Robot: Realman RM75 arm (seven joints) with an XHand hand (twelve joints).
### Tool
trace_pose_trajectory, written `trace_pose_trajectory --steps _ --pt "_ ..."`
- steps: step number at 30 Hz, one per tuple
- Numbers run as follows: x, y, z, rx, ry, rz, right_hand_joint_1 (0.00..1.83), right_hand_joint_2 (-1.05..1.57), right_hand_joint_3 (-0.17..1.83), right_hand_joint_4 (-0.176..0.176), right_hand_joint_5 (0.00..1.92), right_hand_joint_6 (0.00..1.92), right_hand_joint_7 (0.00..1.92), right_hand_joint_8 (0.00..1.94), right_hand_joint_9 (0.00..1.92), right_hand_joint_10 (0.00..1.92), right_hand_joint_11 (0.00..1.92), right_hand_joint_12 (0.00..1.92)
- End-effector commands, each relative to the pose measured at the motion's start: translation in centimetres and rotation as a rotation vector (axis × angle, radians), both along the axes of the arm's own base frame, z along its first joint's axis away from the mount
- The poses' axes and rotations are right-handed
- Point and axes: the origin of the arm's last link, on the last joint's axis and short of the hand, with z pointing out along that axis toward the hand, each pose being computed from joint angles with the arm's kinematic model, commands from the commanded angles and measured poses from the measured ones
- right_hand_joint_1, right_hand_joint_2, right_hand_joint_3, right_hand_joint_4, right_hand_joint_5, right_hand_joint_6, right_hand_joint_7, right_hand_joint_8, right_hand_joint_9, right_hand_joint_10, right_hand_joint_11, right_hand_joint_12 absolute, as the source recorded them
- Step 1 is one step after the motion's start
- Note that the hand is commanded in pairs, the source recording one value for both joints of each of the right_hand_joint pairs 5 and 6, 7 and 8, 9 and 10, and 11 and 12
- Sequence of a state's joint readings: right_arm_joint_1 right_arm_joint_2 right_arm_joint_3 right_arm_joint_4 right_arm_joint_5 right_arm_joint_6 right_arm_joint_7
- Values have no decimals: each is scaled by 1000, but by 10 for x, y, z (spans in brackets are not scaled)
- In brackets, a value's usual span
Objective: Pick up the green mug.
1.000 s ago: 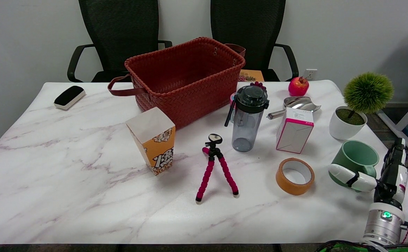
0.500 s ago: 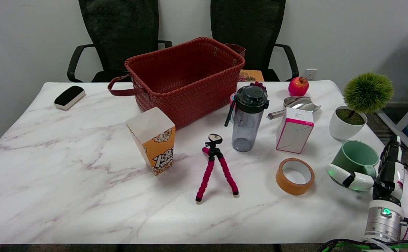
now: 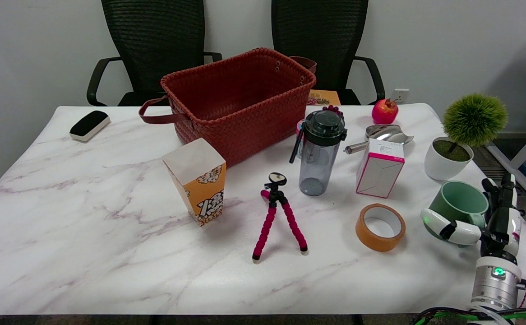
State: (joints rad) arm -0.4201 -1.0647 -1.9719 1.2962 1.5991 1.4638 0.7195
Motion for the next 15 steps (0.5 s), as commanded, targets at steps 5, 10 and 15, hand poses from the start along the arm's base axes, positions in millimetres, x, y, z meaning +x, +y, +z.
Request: trace_pose_trajectory --steps 5,10,15 --pt "0 -2 2 0 -1 -1 1360 -226 741 0 32 32 333 333 0 0 331 331" --pt "-2 -3 3 7 -10 -10 1361 -218 754 0 25 25 321 321 0 0 282 282" --pt "-3 -3 3 9 -11 -20 1355 -181 725 0 36 36 306 306 0 0 257 257"
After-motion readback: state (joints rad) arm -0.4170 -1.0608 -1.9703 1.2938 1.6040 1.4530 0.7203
